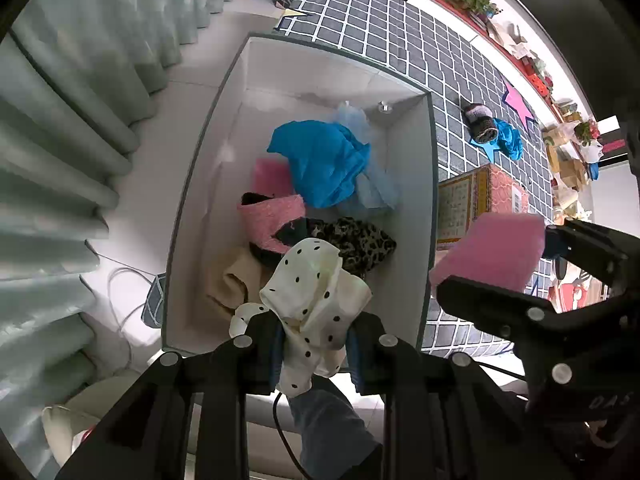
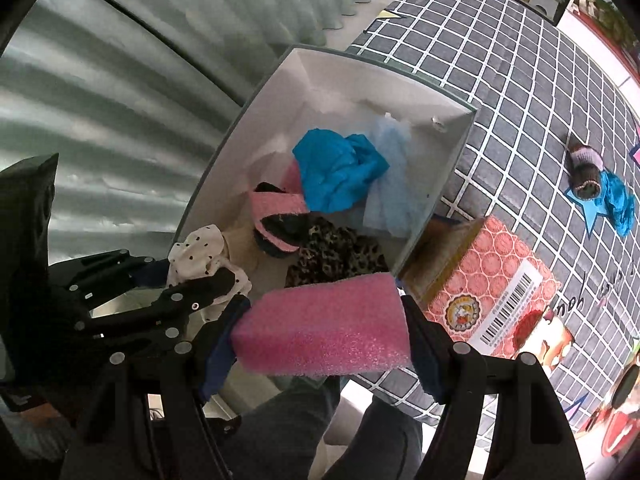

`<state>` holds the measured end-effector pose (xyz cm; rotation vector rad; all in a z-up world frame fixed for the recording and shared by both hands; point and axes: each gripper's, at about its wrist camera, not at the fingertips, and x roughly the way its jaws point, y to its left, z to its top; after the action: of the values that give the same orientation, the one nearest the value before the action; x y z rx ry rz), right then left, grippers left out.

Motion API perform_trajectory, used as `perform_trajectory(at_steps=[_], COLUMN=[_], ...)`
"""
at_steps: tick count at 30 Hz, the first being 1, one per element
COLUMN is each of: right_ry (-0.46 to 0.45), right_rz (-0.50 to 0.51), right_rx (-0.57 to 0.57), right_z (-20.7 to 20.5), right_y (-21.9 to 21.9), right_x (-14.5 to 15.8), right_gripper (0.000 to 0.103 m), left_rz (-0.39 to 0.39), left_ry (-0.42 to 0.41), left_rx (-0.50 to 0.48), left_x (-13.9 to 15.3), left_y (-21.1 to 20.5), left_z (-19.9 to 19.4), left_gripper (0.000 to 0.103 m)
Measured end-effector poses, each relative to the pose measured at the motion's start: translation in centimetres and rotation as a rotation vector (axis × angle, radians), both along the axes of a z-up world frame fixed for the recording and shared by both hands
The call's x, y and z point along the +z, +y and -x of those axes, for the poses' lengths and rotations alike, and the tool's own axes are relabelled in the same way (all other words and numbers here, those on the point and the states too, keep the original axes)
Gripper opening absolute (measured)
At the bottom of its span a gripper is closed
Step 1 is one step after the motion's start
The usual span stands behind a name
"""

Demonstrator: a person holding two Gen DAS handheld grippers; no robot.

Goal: Organize soft objects
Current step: 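Bring both tools over the white box holding the scrunchie and foam strip, then open the left tool to drop the scrunchie while the right tool drops the foam strip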

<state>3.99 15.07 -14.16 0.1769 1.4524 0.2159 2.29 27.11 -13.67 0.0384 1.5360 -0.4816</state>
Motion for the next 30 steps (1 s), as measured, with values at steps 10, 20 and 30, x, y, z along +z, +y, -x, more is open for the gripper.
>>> perform_trajectory(at_steps=[10, 20, 30], right_ry=[0.007, 0.014, 0.026], right_rz=[0.002, 0.008, 0.011], right_rx=[0.007, 0.017, 0.036], right_z=[-0.7, -1.7, -2.8], right_y=[0.1, 0.4, 0.8], right_x=[-0.3, -1.0, -2.1], right_gripper=[0.076, 0.076, 0.076], left_rz=[-0.010, -0.039, -0.048], left_ry=[0.015, 0.027, 0.049], left_rx=[-0.003, 0.004, 0.010], left_x=[-0.7, -1.6, -2.5], left_y=[-0.4, -0.5, -0.6], left_z=[-0.4, -0.5, -0.3], left_gripper=[0.028, 0.028, 0.028])
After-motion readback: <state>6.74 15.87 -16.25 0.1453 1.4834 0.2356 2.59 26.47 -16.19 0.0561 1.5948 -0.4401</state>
